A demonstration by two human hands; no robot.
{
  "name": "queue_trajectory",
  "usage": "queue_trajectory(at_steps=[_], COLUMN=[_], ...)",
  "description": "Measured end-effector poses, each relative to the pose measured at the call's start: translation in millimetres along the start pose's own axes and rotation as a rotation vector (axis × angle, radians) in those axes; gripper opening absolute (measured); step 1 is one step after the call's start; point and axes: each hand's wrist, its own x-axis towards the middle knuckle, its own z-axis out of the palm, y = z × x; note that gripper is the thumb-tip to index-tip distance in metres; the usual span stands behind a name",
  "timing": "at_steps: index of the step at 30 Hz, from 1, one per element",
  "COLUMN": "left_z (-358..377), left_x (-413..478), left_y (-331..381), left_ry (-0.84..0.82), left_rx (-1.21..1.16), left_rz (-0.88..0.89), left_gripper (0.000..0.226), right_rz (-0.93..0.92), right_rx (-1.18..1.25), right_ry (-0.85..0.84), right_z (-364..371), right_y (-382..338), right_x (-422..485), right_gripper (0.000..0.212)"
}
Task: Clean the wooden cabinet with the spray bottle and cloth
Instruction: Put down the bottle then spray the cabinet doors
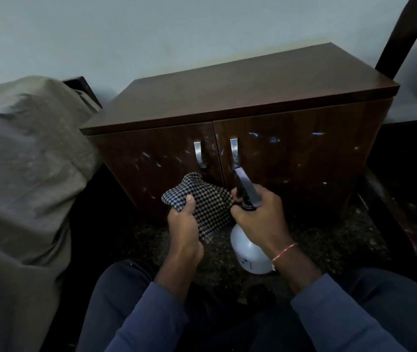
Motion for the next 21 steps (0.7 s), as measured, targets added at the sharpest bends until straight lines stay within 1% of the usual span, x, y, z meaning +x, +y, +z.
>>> queue_trajectory(at_steps=[2, 4, 6, 7, 10, 13, 14, 16, 18, 20, 21], left_z=[-0.2, 0.3, 1.0, 1.1, 0.7, 0.8, 0.5, -0.4, -1.5, -3.9, -5.1], left_x=[0.2, 0.0, -1.2, -2.2, -3.9, -6.2, -6.4, -6.5, -5.8, -4.9, -4.7], left_y=[1.3, -0.2, -2.4, -3.6, -6.5, -7.7, -8.2, -7.9, -7.8, -7.1, -6.3], left_ry=[-0.002, -0.012, -0.016, -0.017, -0.012, -0.004, 0.003, 0.015, 0.026, 0.042, 0.048], left_rx=[-0.006, -0.021, -0.032, -0.033, -0.041, -0.049, -0.049, -0.051, -0.066, -0.081, -0.081], left_rz=[-0.012, -0.022, -0.037, -0.046, -0.068, -0.08, -0.083, -0.085, -0.09, -0.099, -0.1], left_gripper=[0.026, 0.026, 0.026, 0.025, 0.022, 0.024, 0.025, 0.026, 0.025, 0.025, 0.025], right_rz=[0.003, 0.028, 0.035, 0.023, 0.011, 0.067, 0.052, 0.025, 0.031, 0.044, 0.039], right_rx=[-0.005, 0.024, 0.04, 0.036, 0.007, 0.054, 0.025, -0.033, -0.004, 0.019, 0.001], right_ry=[0.03, 0.05, 0.021, 0.016, 0.071, 0.03, 0.023, 0.055, 0.085, 0.047, 0.03], right_z=[1.4, 3.0, 4.0, 4.3, 4.3, 1.9, 1.3, 1.9, 2.9, 3.4, 3.3], right_y=[1.2, 1.6, 1.7, 2.5, 4.2, 6.0, 7.7, 10.6, 9.1, 7.3, 6.2], right_x=[-0.2, 1.2, 2.6, 2.3, 1.9, 2.9, 2.6, 0.9, 1.1, 3.2, 3.6], right_gripper=[0.015, 0.018, 0.02, 0.017, 0.015, 0.024, 0.022, 0.017, 0.019, 0.025, 0.023])
